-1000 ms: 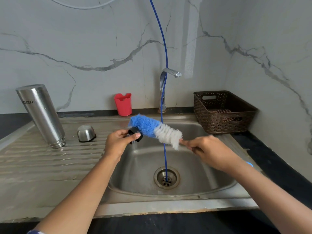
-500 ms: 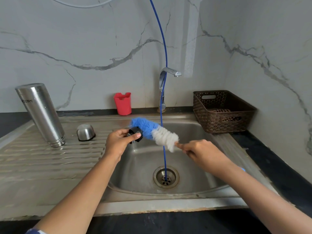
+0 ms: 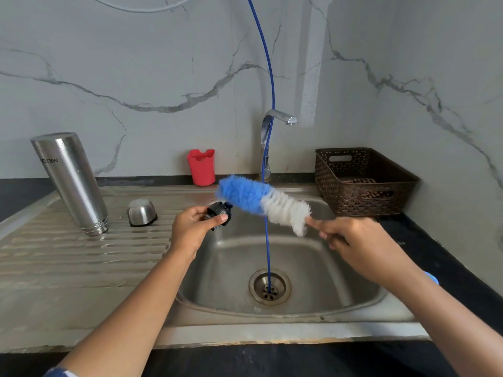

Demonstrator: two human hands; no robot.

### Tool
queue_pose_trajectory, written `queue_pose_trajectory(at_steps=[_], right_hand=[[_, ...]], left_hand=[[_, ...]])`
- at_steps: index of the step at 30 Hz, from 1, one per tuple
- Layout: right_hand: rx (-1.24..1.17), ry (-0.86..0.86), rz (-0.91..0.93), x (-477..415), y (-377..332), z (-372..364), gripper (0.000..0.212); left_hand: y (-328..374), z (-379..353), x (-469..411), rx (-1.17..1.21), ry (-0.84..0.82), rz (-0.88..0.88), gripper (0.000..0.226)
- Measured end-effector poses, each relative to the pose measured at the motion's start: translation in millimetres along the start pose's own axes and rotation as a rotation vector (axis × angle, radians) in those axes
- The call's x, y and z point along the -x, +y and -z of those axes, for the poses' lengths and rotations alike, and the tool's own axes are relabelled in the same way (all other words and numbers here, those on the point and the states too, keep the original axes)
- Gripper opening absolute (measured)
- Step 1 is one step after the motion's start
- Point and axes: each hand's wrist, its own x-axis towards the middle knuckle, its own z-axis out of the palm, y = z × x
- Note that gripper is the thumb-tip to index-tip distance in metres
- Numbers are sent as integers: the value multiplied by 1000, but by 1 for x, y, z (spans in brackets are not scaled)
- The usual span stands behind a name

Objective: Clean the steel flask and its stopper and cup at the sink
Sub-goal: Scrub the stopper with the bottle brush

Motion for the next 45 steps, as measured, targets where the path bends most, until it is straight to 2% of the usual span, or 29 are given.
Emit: queue_pose_trajectory(at_steps=[5, 10, 14, 18, 21, 25, 28, 30, 33, 35, 38, 42, 45], right_hand=[[13, -17, -6, -3, -7, -16, 45], [3, -116, -6, 3, -2, -16, 45], [-8, -13, 16, -8, 1, -17, 44], [-35, -95, 65, -1, 0, -21, 45], [-46, -72, 52, -3, 9, -10, 41], [29, -36, -38, -13, -9, -28, 41], [8, 80, -154, -15, -1, -30, 40], [-174, 131, -234, -23, 10, -28, 37], [-761, 110, -319, -41, 7, -37, 33], [-943, 89, -365, -55, -5, -47, 32], [-959, 77, -333, -74, -35, -55, 25], [-930, 97, -356, -95, -62, -61, 11], [-961, 73, -388, -104, -67, -66, 14]], left_hand=[[4, -5, 5, 22, 18, -11, 31], [2, 0, 3, 53, 41, 21, 34], [10, -12, 11, 31, -22, -9, 26], [8, -7, 8, 42, 7, 5, 28], [7, -9, 11, 47, -13, 16, 28], [13, -18, 17, 65, -20, 18, 30], [15, -12, 14, 159, -8, 118, 19], [16, -7, 12, 221, -90, 229, 14], [19, -5, 15, 358, -196, 343, 14], [23, -8, 19, 428, -238, 375, 12], [30, -13, 24, 499, -292, 401, 20], [34, -18, 27, 519, -318, 358, 8], [33, -14, 27, 488, -366, 317, 24]])
